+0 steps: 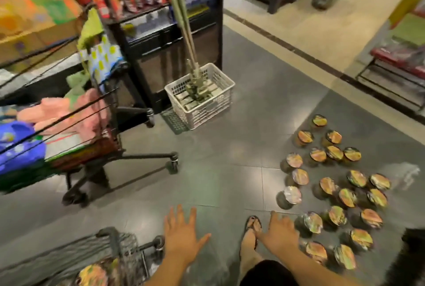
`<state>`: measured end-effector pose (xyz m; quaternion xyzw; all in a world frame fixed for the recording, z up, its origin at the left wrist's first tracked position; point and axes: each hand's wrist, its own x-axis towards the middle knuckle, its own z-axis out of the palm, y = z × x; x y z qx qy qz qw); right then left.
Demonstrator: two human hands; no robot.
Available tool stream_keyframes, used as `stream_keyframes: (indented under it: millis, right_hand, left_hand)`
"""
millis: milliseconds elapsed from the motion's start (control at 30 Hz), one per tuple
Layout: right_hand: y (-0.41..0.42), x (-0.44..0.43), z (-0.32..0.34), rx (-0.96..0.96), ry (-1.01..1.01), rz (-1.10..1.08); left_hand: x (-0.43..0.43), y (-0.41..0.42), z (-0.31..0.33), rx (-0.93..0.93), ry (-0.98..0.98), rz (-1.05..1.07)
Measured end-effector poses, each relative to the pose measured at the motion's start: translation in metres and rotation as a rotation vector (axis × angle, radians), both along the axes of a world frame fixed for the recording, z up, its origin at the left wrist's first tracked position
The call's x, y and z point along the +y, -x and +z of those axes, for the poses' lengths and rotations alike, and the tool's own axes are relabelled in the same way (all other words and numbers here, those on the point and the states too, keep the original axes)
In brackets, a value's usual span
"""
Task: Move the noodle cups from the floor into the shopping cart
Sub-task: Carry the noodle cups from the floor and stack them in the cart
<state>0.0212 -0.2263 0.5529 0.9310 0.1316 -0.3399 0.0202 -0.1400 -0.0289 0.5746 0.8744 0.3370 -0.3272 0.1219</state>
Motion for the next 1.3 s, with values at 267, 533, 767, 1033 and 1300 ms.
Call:
stream_keyframes:
  millis: [267, 533, 767, 1033, 1300]
  right_hand:
    - [-0.144, -0.038, -0.006, 0.03, -0.124, -0.303]
    - [-0.22, -0.098, -0.011, 0.03, -0.126, -0.579]
    - [-0.207, -0.127, -0.033, 0.119, -0.021, -0.859]
    - [-0.239, -0.089, -0.049, 0.214, 0.046, -1.186]
    - [-0.319, 0.003, -0.074, 0.18, -0.002, -1.301]
  left_hand:
    - [-0.031, -0.189, -0.003, -0.036, -0.02, -0.211]
    - [-0.089, -0.321, 0.0, -0.093, 0.05, -0.414]
    - [-0.076, -0.375, -0.028, 0.031, 0.021, -0.626]
    - [-0.049, -0.496, -0.064, 0.073, 0.074, -0.899]
    - [-0.013, -0.644, -0.105, 0.135, 0.018, -1.304]
